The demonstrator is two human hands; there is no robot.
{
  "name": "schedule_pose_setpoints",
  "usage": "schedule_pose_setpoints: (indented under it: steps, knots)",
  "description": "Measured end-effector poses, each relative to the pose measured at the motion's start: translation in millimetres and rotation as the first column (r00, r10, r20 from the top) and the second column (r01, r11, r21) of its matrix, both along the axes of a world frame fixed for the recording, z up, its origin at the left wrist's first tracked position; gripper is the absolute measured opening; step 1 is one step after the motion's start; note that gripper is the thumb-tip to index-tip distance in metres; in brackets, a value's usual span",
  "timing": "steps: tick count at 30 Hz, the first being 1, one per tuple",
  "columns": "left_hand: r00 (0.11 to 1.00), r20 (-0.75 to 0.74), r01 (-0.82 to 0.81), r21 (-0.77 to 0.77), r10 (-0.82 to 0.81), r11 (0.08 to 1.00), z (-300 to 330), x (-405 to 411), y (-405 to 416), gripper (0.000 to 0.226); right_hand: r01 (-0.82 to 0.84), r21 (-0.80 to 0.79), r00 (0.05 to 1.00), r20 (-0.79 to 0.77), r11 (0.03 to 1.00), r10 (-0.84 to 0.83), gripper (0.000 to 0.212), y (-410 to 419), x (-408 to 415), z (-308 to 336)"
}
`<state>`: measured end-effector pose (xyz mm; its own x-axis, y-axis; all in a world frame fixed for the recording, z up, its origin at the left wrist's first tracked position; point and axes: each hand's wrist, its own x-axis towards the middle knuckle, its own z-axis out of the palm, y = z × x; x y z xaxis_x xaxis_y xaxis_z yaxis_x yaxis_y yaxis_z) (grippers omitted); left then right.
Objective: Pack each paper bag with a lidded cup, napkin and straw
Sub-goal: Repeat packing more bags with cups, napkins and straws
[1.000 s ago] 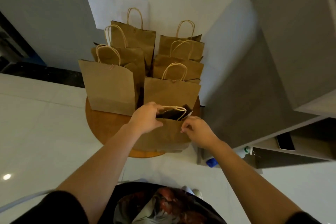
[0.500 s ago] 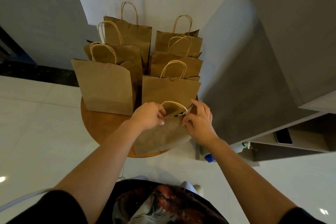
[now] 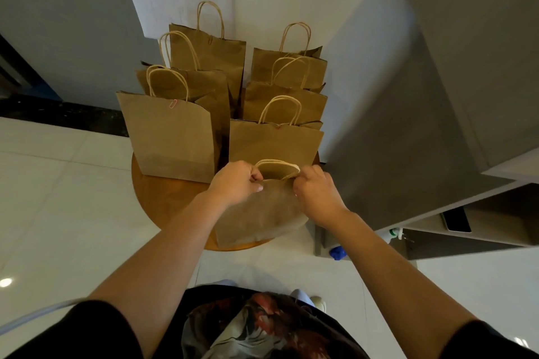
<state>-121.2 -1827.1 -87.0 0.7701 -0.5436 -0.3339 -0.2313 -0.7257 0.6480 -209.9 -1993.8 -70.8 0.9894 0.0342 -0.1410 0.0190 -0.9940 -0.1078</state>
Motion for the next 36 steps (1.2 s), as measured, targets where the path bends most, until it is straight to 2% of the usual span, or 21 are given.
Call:
schedule_pose_setpoints:
  steps: [3,6,8,10,11,13,14,15,16,18,24,36]
  knots:
    - [1.000,-0.004,0.002,-0.030,-0.002,1.000,-0.5,1.1,-1.8,0.009,-0.056,0.141,0.992,0.119,0.988,0.039,0.021,11.4,-2.2,14.8]
    - [0.999,0.004,0.037,-0.036,-0.037,0.999,-3.2,-0.2,-2.8,0.009,-0.035,0.298,0.965,0.259,0.954,-0.046,0.018,25.2,-6.4,15.8]
    - [0.999,0.004,0.042,-0.027,-0.041,0.999,-4.7,0.4,-2.1,0.011,-0.011,0.283,0.888,0.443,0.959,-0.121,0.019,32.6,-10.5,7.1]
    - [0.999,0.005,0.047,-0.015,-0.047,0.999,-4.6,1.2,-1.5,0.010,-0.059,0.247,0.839,0.538,0.967,-0.086,0.013,41.7,-14.9,4.0]
    - [0.998,-0.002,0.057,-0.014,-0.057,0.998,-3.5,1.3,-1.6,0.008,-0.126,0.213,0.857,0.515,0.969,-0.002,0.015,47.2,-16.4,4.0]
    - [0.996,-0.045,0.080,-0.039,-0.082,0.996,-1.0,1.5,-2.1,0.008,-0.236,0.144,0.938,0.292,0.961,0.187,0.036,51.5,-13.3,4.4]
    - [0.993,-0.068,0.091,-0.044,-0.094,0.995,0.4,2.0,-2.8,0.011,-0.202,0.183,0.971,0.165,0.962,0.172,0.036,47.6,-8.3,2.1]
    - [0.991,-0.084,0.102,-0.030,-0.104,0.994,0.9,2.4,-3.2,0.014,-0.098,0.242,0.995,0.055,0.965,0.087,0.029,42.6,-1.7,2.6]
    - [0.990,-0.090,0.109,-0.006,-0.109,0.994,1.4,2.9,-3.7,0.016,-0.005,0.305,1.000,0.011,0.952,0.002,0.023,37.4,6.4,4.0]
    - [0.990,-0.100,0.104,0.013,-0.102,0.994,-0.2,3.6,-3.1,0.019,0.125,0.392,0.992,-0.026,0.911,-0.125,0.020,28.0,21.5,2.9]
    - [0.988,-0.119,0.101,-0.020,-0.103,0.995,-2.5,2.9,-2.7,0.020,0.264,0.499,0.962,-0.198,0.825,-0.188,0.013,19.0,39.6,8.1]
    - [0.991,-0.040,0.127,0.001,-0.127,0.992,-9.6,2.9,-5.2,0.026,0.245,0.512,0.948,-0.305,0.823,-0.092,0.017,13.1,45.4,15.4]
